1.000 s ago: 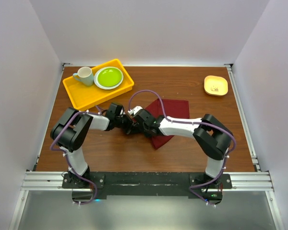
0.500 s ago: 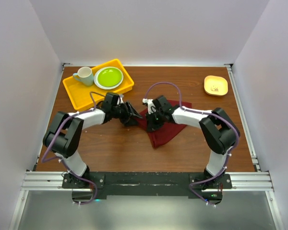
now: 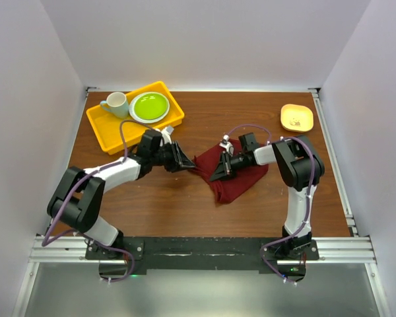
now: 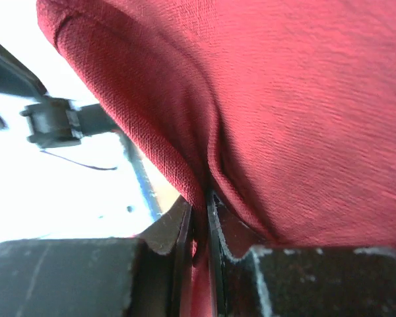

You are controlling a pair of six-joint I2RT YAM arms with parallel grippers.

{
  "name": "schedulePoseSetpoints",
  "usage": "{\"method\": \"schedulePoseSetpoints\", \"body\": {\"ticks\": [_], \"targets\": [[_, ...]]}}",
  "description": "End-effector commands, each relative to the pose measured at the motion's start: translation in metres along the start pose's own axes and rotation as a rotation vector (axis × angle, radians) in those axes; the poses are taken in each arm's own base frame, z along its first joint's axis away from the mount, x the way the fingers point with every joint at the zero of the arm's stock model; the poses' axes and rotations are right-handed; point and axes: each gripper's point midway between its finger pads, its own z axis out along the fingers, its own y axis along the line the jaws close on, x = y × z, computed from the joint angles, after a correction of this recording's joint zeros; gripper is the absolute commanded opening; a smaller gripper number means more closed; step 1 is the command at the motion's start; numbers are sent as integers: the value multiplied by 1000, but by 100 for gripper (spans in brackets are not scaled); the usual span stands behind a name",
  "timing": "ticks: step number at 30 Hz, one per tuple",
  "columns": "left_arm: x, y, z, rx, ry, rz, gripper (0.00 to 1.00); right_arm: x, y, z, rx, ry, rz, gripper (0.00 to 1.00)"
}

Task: Fold the napkin, place the utensils inside, and roll it up
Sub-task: Roll the napkin with the utensil

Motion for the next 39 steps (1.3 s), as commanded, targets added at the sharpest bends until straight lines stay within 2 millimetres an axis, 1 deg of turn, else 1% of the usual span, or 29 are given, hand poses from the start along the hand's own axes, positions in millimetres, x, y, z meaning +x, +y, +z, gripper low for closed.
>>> {"method": "schedulePoseSetpoints", "body": {"ticks": [1,2,3,4,5,7,8,9,10,11,12,14,18,19,20,24,27,28,33,34,36,39], "targets": [[2,-25,14,140,-25,47,26,-6,-7,-14,-78,-49,138,0],[8,-26,20,158,-4,45,25,1,-13,-15,-56,-24,189,0],[8,-30,23,176,-2,35,24,-4,-19,-15,-28,-28,175,0],[5,-38,26,214,-17,48,22,-2,-25,-18,-19,-19,173,0],[10,-40,32,232,1,44,21,3,-28,-20,-2,0,212,0],[9,-47,36,263,1,31,18,1,-38,-24,27,-4,225,0],[8,-44,40,254,-1,23,17,5,-40,-24,40,6,245,0],[8,-42,41,245,-6,18,18,2,-43,-26,64,4,242,0],[6,-41,41,238,-14,15,17,4,-50,-25,95,12,239,0],[9,-43,43,242,-6,24,17,7,-54,-26,120,22,262,0],[11,-43,45,238,3,27,17,6,-57,-27,137,17,263,0],[20,-39,50,208,33,19,17,9,-64,-25,166,21,277,0],[34,-32,58,187,59,-57,17,15,-78,-25,223,30,304,0],[35,-34,61,210,52,-61,16,15,-80,-25,233,30,306,0],[40,-36,64,216,64,-76,16,19,-86,-26,256,36,324,0],[41,-42,74,269,57,-83,12,21,-89,-27,275,42,310,0],[35,-51,78,335,27,-81,7,22,-90,-28,279,55,303,0],[31,-55,79,357,10,-74,6,24,-91,-28,281,61,305,0],[19,-59,88,405,-48,-73,2,24,-89,-28,273,61,300,0],[20,-52,93,398,-45,-95,1,24,-89,-28,268,60,301,0],[18,-48,98,396,-63,-103,1,22,-88,-28,268,58,298,0],[19,-26,111,336,-80,-120,0,21,-87,-28,269,57,297,0]]}}
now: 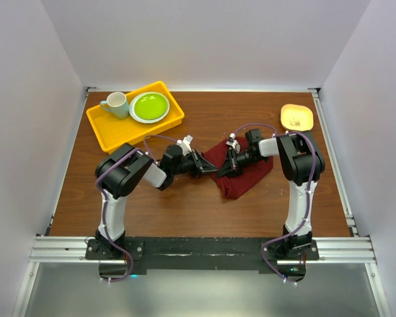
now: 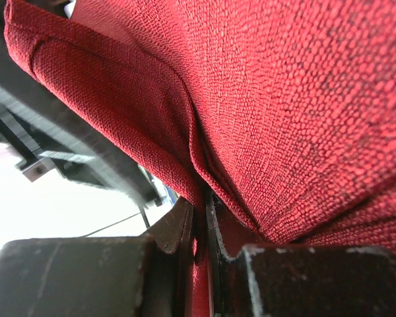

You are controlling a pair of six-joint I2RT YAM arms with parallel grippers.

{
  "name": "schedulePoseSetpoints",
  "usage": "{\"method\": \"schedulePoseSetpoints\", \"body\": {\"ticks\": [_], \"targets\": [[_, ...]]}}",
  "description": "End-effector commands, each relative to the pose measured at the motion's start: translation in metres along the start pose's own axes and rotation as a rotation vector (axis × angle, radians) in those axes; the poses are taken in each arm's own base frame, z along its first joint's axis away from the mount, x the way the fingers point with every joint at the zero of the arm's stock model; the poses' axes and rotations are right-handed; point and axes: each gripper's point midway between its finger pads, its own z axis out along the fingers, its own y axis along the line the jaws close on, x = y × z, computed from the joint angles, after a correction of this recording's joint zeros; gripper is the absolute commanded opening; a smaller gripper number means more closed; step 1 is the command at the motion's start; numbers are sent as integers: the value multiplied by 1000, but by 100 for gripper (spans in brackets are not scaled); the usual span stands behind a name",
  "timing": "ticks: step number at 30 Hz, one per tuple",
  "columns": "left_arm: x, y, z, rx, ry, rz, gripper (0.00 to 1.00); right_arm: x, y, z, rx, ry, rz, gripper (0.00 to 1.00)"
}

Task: Fold the napkin, place the utensils inside, and roll it up
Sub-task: Roll the napkin with the utensil

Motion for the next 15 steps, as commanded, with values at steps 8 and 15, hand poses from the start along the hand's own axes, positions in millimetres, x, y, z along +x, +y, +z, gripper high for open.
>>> {"method": "schedulePoseSetpoints", "body": {"ticks": [8,15], "targets": [[-8,75,9,-270,-66,-9,0,12,-57,-7,277,-12,104,0],[16,125,-17,-465,-27,-76,0,0,-35,-14,332,-32,38,10]]}}
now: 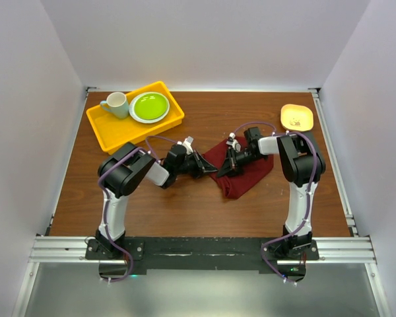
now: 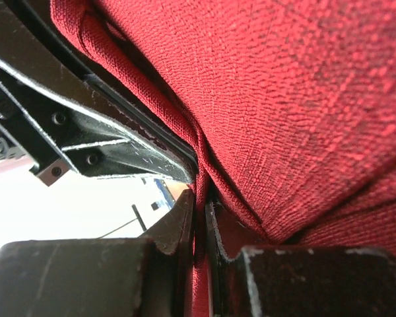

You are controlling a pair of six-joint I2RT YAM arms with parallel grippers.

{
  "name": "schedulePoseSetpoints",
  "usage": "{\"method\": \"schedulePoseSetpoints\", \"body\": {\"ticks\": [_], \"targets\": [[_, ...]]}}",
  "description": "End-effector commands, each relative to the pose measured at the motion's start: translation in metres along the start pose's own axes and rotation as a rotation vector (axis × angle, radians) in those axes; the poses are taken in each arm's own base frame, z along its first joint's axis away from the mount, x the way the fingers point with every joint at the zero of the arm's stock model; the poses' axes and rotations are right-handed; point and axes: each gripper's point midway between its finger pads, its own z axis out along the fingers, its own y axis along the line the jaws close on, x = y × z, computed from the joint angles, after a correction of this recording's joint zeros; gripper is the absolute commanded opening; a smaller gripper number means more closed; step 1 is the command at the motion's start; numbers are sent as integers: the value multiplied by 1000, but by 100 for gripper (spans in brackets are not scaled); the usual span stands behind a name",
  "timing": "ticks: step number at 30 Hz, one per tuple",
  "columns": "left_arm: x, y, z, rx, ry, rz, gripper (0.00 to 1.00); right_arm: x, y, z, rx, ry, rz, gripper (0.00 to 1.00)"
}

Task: Fold the napkin, place the utensils inside, and roll it up
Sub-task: Roll the napkin with the utensil

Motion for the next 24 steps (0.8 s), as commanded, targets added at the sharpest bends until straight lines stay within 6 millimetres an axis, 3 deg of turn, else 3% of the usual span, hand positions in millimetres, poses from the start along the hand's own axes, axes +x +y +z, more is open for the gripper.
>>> {"method": "schedulePoseSetpoints", "body": {"ticks": [1,3,7,9,14,17,18,20,22,23,24], "targets": [[20,98,-17,-333,15,-39,0,-2,-32,-9,263,-35,5,14],[22,107,-18,-358,21,-44,0,-4,-24,-8,270,-34,-13,19],[27,117,-20,-383,36,-48,0,-8,-11,-14,343,-31,-60,39],[30,121,-21,-393,44,-53,0,-7,-4,-15,370,-24,-103,45],[35,127,-23,-406,58,-69,0,-8,16,-38,535,-51,-204,66],[37,128,-25,-417,69,-74,0,-5,28,-55,654,-86,-294,71],[38,127,-25,-415,76,-75,0,-4,32,-56,677,-94,-323,78],[41,128,-26,-424,89,-82,0,7,50,-55,720,-113,-423,80],[42,128,-26,-427,98,-90,0,5,47,-59,830,-167,-500,80],[42,129,-26,-432,102,-97,0,12,56,-52,858,-175,-573,81],[44,128,-27,-431,107,-109,0,7,57,-54,913,-218,-612,81]]}}
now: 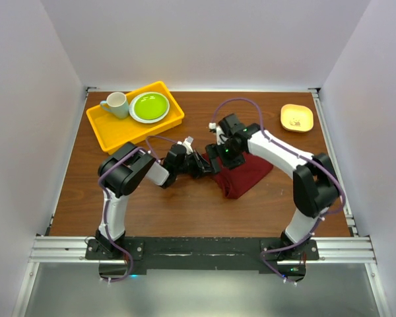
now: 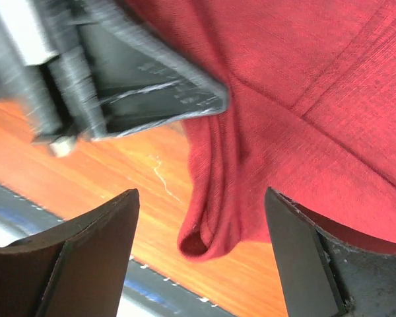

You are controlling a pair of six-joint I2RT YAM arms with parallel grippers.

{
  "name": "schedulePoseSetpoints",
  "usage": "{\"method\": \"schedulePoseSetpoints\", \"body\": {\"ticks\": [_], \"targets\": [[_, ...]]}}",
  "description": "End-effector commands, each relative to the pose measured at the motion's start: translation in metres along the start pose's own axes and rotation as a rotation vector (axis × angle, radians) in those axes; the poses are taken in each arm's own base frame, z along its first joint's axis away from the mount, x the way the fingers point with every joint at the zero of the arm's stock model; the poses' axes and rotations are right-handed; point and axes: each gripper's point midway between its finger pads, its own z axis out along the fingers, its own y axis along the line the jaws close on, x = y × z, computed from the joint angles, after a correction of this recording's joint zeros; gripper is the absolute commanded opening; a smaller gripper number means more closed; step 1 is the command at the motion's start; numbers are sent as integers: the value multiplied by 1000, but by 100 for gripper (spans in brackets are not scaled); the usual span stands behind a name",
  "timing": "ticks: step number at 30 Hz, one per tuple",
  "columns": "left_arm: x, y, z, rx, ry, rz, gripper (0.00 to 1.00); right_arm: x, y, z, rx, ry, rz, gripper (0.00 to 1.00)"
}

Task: Fold the napkin, place the utensils inside, and roll it up
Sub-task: Roll the napkin with the utensil

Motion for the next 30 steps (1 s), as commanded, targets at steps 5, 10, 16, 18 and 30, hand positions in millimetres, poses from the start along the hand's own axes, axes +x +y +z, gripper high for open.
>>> {"method": "schedulePoseSetpoints", "body": {"ticks": [5,10,16,18,30], "targets": [[47,122,-27,-419,118,-130,0,7,13,-1,339,-150,-281,82],[50,121,-28,-423,131,-146,0,2,17,11,446,-197,-367,85],[51,121,-31,-429,137,-148,0,10,8,30,492,-167,-402,80],[51,122,-31,-431,139,-148,0,12,7,34,489,-157,-405,79],[54,122,-34,-429,147,-151,0,25,-18,58,352,-116,-262,53]]}}
